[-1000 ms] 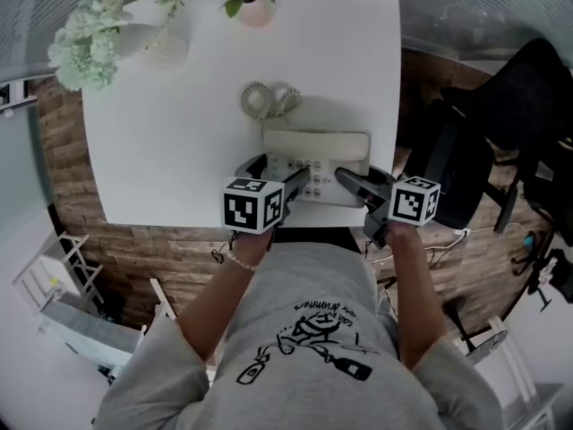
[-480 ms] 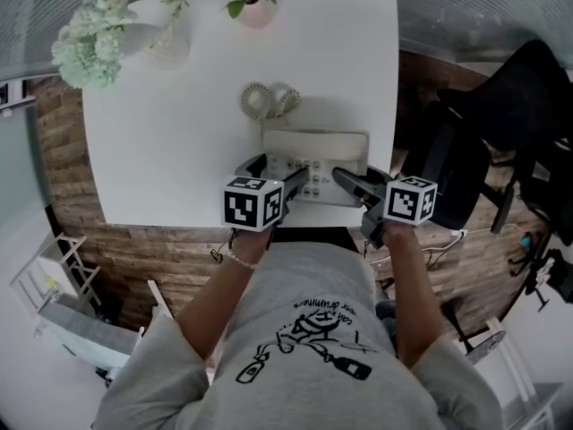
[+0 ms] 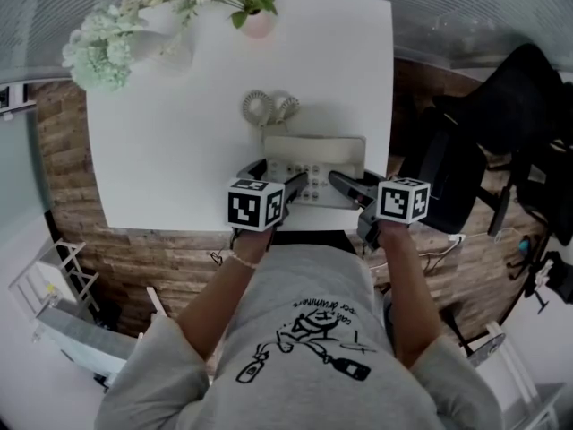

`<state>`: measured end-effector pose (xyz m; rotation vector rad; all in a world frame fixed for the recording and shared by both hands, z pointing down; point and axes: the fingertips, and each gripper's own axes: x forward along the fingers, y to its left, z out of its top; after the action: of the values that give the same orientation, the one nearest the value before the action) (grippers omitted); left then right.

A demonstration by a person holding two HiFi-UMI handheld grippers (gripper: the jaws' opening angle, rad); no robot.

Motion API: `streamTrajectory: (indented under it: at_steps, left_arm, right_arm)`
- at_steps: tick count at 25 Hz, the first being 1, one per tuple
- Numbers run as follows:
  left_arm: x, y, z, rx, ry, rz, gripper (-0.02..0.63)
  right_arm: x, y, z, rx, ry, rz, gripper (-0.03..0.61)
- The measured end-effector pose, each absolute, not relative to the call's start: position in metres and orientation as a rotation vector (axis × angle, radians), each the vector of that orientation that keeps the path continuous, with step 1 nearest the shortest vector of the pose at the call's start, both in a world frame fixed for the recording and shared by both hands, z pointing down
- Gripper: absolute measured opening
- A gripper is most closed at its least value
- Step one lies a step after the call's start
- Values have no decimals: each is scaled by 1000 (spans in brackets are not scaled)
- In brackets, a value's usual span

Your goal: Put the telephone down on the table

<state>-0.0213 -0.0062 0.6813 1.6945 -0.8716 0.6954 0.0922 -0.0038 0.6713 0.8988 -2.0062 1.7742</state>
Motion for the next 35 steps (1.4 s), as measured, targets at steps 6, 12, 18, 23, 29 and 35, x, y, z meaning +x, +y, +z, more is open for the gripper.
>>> streamTrajectory:
  at_steps: [6, 12, 18, 23, 29, 35]
  left_arm:
    - [-21, -6, 682, 1703, -872, 700, 408]
    - [-21, -6, 682, 1706, -870, 696, 408]
    - [-21, -6, 683, 1710, -871, 700, 408]
    - [-22, -5, 683, 1708, -867, 689, 408]
    - [-23, 3, 682, 1702, -841, 698, 408]
    - [-30, 8, 676, 1721, -831, 713, 408]
  right_arm:
    - [91, -4, 675, 915, -1981, 1760, 284]
    - [90, -4, 681, 920, -1952, 1751, 293]
    - [89, -4, 684, 920, -1932, 1738, 302]
    - [88, -4, 686, 921, -1909, 1730, 304]
    - [91, -4, 686, 930, -1882, 1677, 307]
    - [100, -4, 683, 955, -1878, 1579, 307]
